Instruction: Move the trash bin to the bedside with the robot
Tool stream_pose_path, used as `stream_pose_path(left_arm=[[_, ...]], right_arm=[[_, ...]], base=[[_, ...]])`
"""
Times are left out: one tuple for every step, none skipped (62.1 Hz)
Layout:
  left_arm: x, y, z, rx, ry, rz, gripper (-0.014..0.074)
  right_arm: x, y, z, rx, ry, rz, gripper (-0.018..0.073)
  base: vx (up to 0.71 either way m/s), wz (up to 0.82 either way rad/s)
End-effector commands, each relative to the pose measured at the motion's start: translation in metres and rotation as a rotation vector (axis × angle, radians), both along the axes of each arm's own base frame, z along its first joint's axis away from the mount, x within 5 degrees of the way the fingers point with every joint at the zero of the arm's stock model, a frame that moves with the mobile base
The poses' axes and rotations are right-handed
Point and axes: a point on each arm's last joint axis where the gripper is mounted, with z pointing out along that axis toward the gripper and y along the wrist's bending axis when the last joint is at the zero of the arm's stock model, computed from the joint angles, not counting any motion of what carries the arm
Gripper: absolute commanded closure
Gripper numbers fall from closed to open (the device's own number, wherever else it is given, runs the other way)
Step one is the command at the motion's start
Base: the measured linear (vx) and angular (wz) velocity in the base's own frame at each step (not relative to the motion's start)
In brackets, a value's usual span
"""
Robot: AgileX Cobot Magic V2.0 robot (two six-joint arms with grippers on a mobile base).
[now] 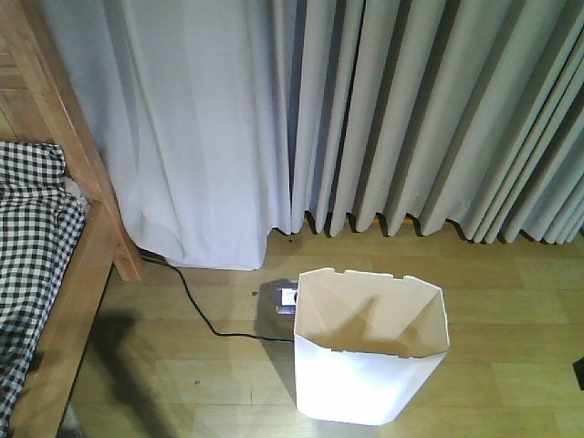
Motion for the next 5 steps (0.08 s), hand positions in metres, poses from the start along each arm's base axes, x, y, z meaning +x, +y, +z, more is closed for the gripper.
stream_pose_path(left_arm=[[0.0004, 0.0002, 0.0030, -0.010, -0.072, 0.004, 0.0602], [0.0004, 0.0002, 0.0030, -0.010, -0.072, 0.004, 0.0602], [0.0004, 0.0002, 0.0030, -0.010, -0.072, 0.004, 0.0602], [0.0004, 0.0002, 0.0030, -0.010, -0.072, 0.004, 0.0602], [0.0004, 0.0002, 0.0030, -0.010, -0.072, 0.004, 0.0602]], right_arm=[[-0.0011, 0.0002, 0.0056, -0.026, -0.083, 0.001, 0.0568], [-0.0011, 0.0002, 0.0056, -0.026, -0.083, 0.001, 0.0568], [-0.0011, 0.0002, 0.0056, -0.026, -0.083, 0.001, 0.0568], [-0.0011, 0.0002, 0.0056, -0.026, -0.083, 0.001, 0.0568], [-0.0011, 0.0002, 0.0056, -0.026, -0.083, 0.001, 0.0568]], base=[[0.00, 0.00], [0.00, 0.00], [0.00, 0.00], [0.00, 0.00], [0.00, 0.00]])
